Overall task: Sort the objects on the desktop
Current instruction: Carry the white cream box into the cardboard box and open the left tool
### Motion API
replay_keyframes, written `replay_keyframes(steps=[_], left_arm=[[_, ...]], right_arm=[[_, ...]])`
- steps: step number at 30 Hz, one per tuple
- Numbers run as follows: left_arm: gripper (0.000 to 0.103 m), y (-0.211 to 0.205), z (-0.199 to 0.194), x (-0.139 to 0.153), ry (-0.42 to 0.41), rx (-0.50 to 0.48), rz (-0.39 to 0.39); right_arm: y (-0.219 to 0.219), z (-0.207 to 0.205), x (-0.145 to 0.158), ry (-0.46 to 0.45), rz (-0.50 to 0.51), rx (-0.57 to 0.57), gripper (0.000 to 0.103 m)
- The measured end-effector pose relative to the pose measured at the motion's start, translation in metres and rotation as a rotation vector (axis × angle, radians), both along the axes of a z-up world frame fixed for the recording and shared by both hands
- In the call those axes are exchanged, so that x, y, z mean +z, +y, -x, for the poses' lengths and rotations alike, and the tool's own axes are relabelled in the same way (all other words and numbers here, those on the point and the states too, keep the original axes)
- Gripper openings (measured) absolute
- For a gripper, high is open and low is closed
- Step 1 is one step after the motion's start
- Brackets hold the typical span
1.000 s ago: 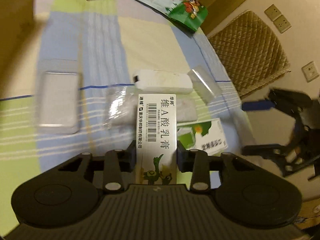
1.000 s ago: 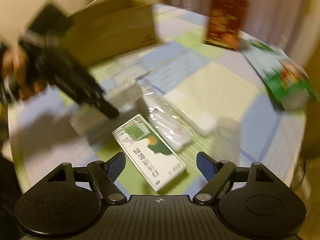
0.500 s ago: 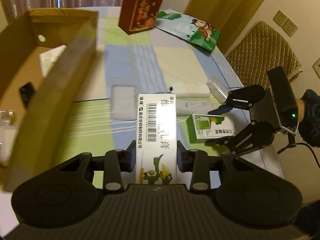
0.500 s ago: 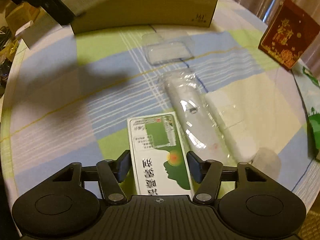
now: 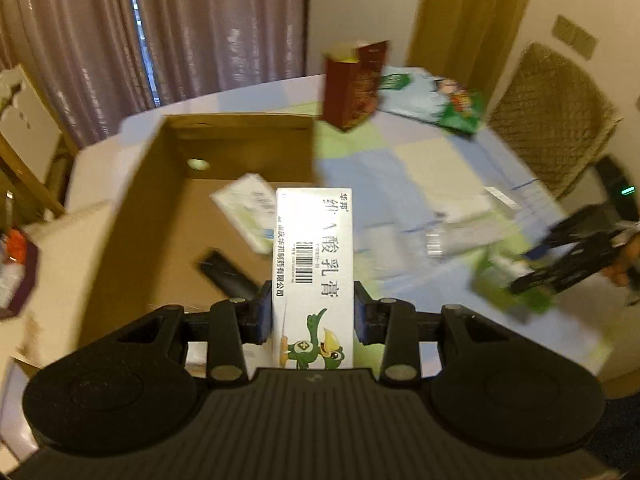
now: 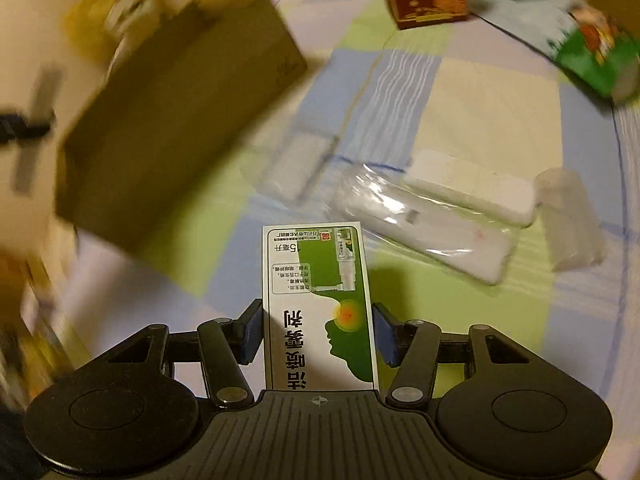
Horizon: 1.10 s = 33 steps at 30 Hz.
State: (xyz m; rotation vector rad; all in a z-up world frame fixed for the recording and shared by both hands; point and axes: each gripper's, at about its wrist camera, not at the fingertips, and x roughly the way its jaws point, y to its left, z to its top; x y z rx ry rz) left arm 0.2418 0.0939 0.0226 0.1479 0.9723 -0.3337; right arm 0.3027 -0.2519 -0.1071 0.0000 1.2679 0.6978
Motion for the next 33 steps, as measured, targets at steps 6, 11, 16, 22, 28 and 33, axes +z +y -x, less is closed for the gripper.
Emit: replay_keyframes(steps=[6, 11, 16, 22, 28, 33], left_arm=[[0.033, 0.034, -0.062, -0.023, 0.045, -0.010, -0.082], [0.033, 0.036, -0.112, -0.061, 0.111, -0.025, -0.144], [0.033, 0.035, -0.147, -0.102, 0.162, -0.024, -0.226], [0.034, 0.039, -0.161, -0.128, 0.172, -0.036, -0.287], [0.050, 0.044, -0.158, -0.130, 0.161, -0.054, -0.298], [0.054, 0.049, -0.139, -0.104, 0.102, -0.106, -0.272]], right_arm=[[0.038, 0.007, 0.003, 0.021, -0.050, -0.161, 0.055], [0.050, 0.023, 0.000, 0.037, -0.039, -0.266, 0.055], [0.038, 0.044, 0.006, 0.054, -0.020, -0.370, 0.055], [0.028, 0.056, 0.010, 0.056, 0.018, -0.453, 0.055], [0.024, 0.053, 0.015, 0.046, 0.042, -0.506, 0.055], [0.032, 0.040, 0.032, 0.010, 0.018, -0.520, 0.055]])
